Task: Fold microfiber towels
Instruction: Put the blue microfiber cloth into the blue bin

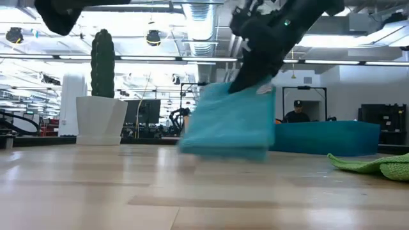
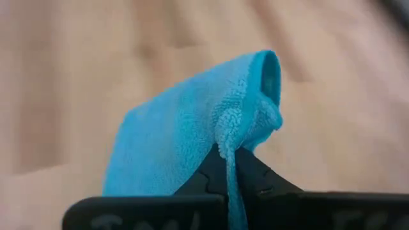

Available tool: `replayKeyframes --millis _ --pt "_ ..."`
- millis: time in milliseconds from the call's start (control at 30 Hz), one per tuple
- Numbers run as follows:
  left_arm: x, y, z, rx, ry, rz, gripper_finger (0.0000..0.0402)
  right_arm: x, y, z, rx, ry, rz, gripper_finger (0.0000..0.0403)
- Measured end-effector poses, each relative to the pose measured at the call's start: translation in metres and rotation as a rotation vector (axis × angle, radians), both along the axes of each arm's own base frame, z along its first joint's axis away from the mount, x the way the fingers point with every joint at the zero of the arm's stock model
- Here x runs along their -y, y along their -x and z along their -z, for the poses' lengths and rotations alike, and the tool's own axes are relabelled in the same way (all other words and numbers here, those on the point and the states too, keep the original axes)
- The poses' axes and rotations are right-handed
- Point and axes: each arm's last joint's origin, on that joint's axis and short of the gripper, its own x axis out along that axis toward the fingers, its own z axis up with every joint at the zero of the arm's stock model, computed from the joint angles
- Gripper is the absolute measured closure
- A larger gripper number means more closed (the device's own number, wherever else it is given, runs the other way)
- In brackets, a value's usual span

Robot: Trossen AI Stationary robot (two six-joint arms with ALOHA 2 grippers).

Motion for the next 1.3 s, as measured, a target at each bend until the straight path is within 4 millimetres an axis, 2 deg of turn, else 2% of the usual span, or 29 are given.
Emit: replayKeyframes --millis 300,467,567,633,867,1000,1300 --pt "0.004 0.009 0.006 -0.025 0.031 -0.019 0.0283 0.062 0.046 -0.052 0.027 0.054 0.296 0.0381" --pt "0.006 0.012 0.006 -0.020 0.027 -0.017 0.0283 0.097 0.085 -0.062 0.145 0.021 0.492 0.0381" --pt "0.006 0.013 0.006 -0.020 0.022 -0.020 0.0283 0.111 0.109 -0.054 0.242 -0.009 0.612 0.0381" --pt "0.006 0.013 0.007 -0.022 0.013 -0.020 0.0283 0.117 0.124 -0.041 0.305 -0.015 0.705 0.0381" --pt "0.005 0.013 0.008 -0.037 -0.001 -0.021 0.0283 0.121 0.160 0.009 0.408 -0.096 0.896 0.0381" --pt "0.005 0.013 0.008 -0.036 -0.001 -0.023 0.0283 0.118 0.171 0.025 0.410 -0.097 0.992 0.0381" --pt "0.004 0.014 0.009 -0.035 -0.018 -0.042 0.0283 0.112 0.176 0.040 0.414 -0.121 1.140 0.0381"
